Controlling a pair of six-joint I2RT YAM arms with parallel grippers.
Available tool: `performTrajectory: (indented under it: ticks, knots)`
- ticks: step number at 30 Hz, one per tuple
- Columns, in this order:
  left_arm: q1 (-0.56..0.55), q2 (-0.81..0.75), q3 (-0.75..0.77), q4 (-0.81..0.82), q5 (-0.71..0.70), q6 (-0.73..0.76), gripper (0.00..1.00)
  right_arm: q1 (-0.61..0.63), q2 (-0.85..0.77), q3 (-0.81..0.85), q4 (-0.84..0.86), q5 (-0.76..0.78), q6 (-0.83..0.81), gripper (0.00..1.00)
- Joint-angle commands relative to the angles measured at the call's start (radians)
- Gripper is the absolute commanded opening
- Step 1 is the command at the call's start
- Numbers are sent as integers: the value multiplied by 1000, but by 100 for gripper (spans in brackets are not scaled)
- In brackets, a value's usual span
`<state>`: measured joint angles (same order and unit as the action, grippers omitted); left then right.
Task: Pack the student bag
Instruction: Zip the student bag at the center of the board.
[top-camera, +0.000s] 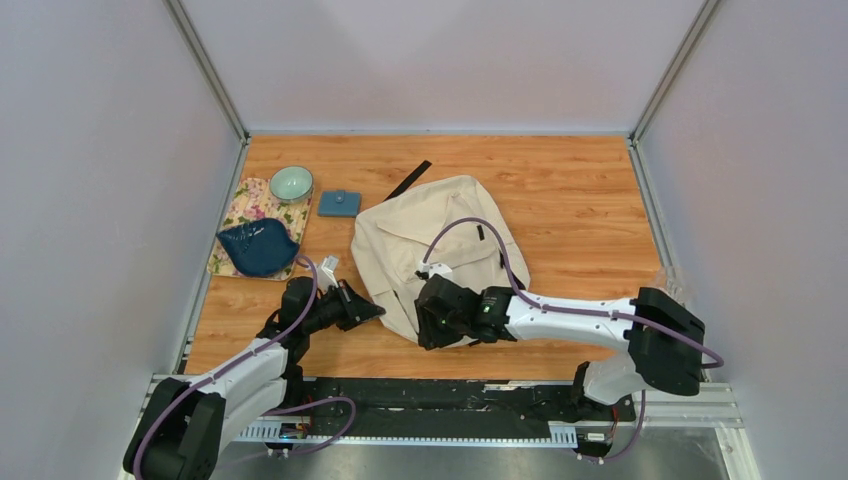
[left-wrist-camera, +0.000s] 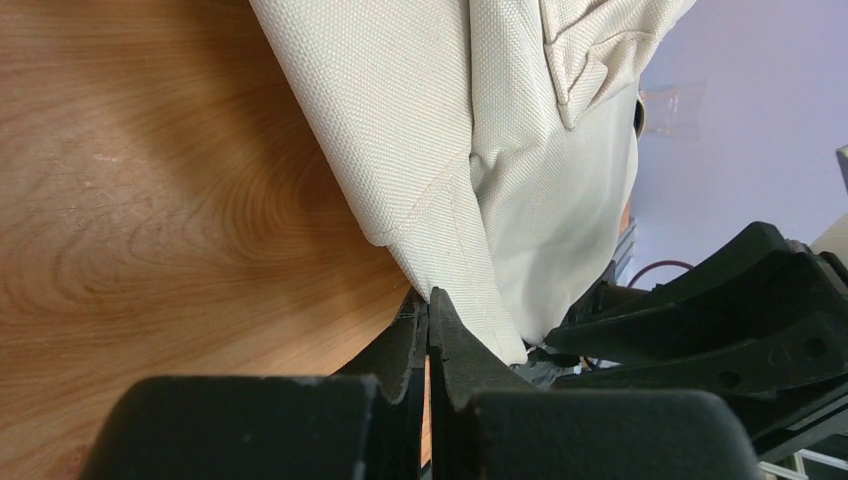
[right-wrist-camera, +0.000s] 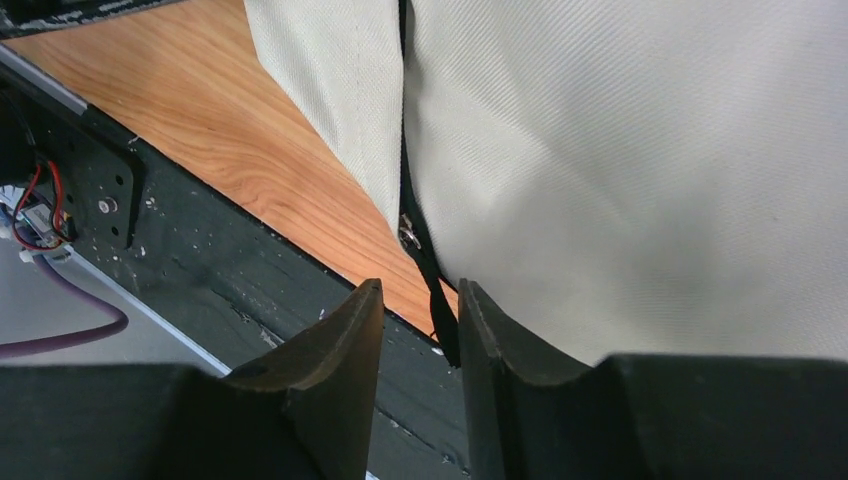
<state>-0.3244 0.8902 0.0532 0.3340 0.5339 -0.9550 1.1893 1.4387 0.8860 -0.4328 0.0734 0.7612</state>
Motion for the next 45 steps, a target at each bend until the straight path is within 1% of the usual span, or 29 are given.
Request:
performTrajectory:
  ticks: [1,6,10,16,21,30,41,45]
  knots:
    - [5,4,-70,23,43,27,0,0,11,18,20,-93,-17,36]
    - [4,7,-69,33,46,19,0,0,15,10,14,-81,-19,35]
    - [4,16,-64,39,54,16,0,-2,55,40,-17,-75,-16,32]
    - [5,9,-70,37,55,16,0,4,75,71,-90,67,4,31]
    - [2,9,-75,39,54,16,0,12,78,74,-98,124,12,31]
    - [4,12,-73,45,57,13,0,38,135,106,-89,123,3,30]
    - [5,19,-81,59,57,7,0,64,140,120,-73,123,0,33]
    - [5,23,-81,59,58,7,0,87,150,137,-102,149,16,33]
